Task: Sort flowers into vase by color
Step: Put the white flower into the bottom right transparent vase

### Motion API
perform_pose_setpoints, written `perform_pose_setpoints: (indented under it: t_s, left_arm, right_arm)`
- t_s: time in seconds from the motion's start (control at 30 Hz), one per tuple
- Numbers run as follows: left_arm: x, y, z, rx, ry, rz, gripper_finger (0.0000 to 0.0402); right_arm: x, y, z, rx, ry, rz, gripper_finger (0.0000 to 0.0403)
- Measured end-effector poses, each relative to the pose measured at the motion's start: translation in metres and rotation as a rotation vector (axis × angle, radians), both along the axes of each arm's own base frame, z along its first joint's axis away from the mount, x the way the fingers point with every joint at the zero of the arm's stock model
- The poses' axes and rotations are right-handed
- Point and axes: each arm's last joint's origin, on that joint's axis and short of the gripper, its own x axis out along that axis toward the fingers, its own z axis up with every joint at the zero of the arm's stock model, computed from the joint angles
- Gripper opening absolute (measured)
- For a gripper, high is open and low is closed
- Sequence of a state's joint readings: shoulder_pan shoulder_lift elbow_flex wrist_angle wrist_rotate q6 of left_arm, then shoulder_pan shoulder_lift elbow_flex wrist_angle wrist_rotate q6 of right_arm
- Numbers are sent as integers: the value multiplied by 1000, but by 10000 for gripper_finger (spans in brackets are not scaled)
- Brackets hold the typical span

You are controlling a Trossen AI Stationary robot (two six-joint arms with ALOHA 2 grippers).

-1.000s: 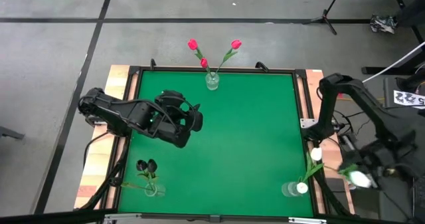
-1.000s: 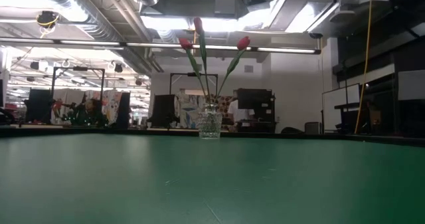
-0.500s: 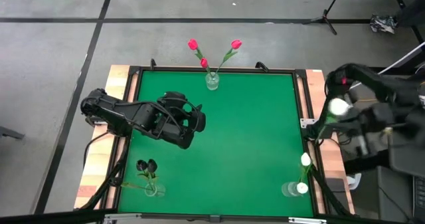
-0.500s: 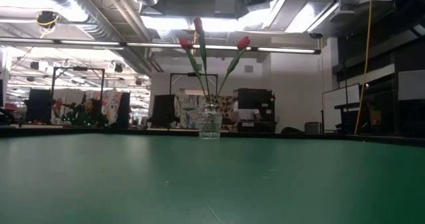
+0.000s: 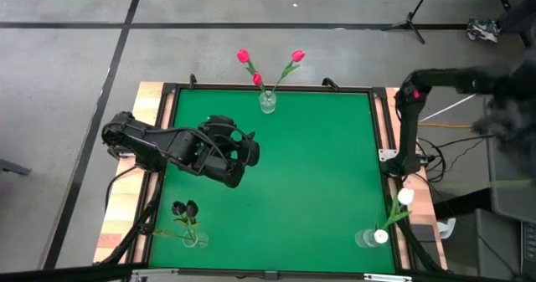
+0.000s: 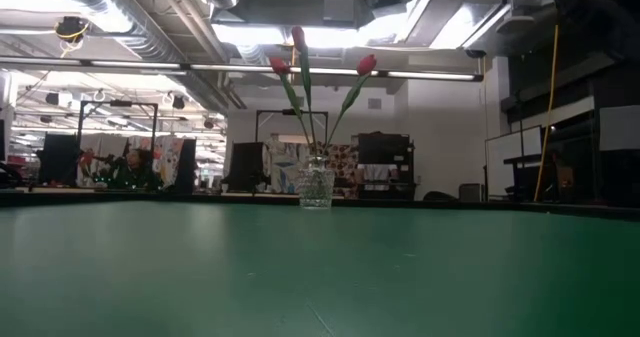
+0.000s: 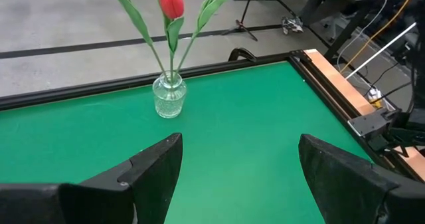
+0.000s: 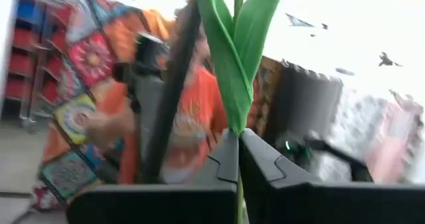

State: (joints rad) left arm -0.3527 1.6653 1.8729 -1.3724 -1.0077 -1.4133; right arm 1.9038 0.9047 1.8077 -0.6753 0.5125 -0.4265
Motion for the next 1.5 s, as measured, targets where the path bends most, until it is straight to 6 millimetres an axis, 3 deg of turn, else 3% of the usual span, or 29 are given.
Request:
perform_pose_setpoints:
  t_s: [0.1, 0.2, 0.33, 0.47, 0.57, 0.7, 0.83, 1.0, 1.17, 1.33, 1.5]
  left_arm:
    - [0, 0, 0, 0, 0, 0, 294]
    - [0, 1, 0, -1, -1, 2, 294]
    - [0, 1, 0, -1, -1, 3, 294]
    - [0, 1, 0, 0, 2, 2, 294]
    - [0, 1, 0, 2, 6, 2, 294]
    - [0, 0, 0, 10, 17, -9, 294]
    - [0, 0, 0, 17, 28, -16, 294]
    - [-1, 0, 0, 21, 36, -20, 294]
    - [-1, 0, 0, 40, 63, -38, 294]
    - [-1, 0, 0, 54, 84, -52, 294]
    - [-1, 0, 0, 64, 100, -63, 294]
  right_arm:
    - [-10, 31, -34, -53, 5, -35, 0]
    - [-16, 51, -68, 37, -1, -90, 0]
    - [-11, 45, -108, 316, 108, -201, 0]
    - [-12, 47, -159, 449, 54, -238, 0]
    - [-6, 30, -183, 599, 93, -269, 0]
    - [-6, 36, -217, 574, 153, -343, 0]
    - [-6, 38, -226, 588, 233, -371, 0]
    - [5, 53, -238, 518, 430, -644, 0]
    - [21, 71, -251, 497, 442, -841, 0]
    - [32, 81, -267, 551, 407, -759, 0]
    - [37, 87, -274, 541, 416, -796, 0]
